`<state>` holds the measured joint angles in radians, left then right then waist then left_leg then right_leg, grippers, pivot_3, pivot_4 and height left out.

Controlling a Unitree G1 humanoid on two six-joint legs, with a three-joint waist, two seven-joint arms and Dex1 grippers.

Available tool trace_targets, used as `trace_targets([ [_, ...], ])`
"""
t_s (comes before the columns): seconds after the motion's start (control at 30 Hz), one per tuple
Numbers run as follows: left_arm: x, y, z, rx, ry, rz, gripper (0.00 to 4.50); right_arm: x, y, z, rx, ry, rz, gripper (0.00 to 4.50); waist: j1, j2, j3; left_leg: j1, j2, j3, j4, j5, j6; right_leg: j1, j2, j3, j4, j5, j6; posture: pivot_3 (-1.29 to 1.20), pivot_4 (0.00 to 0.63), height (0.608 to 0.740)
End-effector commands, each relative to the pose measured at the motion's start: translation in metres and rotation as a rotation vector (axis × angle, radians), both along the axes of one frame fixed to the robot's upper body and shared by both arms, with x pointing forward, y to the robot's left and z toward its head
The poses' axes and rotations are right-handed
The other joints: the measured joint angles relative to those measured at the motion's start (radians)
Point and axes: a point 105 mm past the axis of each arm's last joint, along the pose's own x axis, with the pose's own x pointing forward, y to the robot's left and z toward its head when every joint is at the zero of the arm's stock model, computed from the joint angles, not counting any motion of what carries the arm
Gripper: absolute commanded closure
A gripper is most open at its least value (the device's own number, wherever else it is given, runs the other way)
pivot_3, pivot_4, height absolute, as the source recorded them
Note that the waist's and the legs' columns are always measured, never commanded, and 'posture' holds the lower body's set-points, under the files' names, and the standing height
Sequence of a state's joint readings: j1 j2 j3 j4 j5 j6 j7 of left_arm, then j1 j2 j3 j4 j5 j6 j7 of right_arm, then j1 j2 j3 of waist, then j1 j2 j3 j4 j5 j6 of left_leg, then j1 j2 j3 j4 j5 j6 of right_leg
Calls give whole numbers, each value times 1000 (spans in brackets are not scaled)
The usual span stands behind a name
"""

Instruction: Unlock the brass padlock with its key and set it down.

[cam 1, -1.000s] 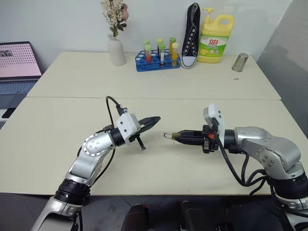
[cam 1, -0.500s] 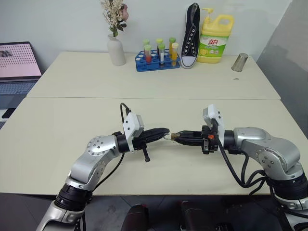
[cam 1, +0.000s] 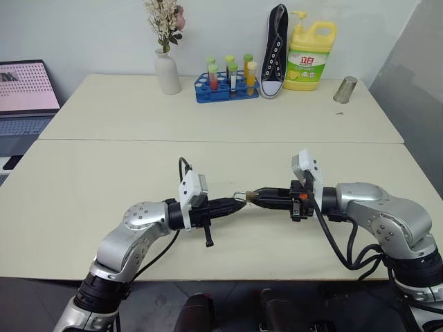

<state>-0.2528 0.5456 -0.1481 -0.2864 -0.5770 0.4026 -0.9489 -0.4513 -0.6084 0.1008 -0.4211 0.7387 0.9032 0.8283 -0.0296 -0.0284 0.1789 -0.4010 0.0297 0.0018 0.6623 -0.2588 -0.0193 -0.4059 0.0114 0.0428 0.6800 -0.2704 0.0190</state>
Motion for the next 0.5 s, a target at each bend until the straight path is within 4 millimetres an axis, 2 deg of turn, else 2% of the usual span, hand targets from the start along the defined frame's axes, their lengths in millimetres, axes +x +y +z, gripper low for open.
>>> trace_targets([
  [0.03, -7, -2, 21, -42, -39, -36, 4500, -5, 2, 9, 19, -43, 26, 4361, 0, 0, 0, 0, 0, 0, 0, 0, 0, 0, 0, 0, 0, 0, 0, 0, 150, 740],
  [0.27, -10, 0, 32, -81, 1, -39, 4500, -4, 1, 7, 13, -43, 24, 4361, 0, 0, 0, 0, 0, 0, 0, 0, 0, 0, 0, 0, 0, 0, 0, 0, 150, 740],
  [0.5, -4, 2, 42, -131, 30, -11, 4500, -5, 2, 5, 8, -38, 33, 4361, 0, 0, 0, 0, 0, 0, 0, 0, 0, 0, 0, 0, 0, 0, 0, 0, 150, 740],
])
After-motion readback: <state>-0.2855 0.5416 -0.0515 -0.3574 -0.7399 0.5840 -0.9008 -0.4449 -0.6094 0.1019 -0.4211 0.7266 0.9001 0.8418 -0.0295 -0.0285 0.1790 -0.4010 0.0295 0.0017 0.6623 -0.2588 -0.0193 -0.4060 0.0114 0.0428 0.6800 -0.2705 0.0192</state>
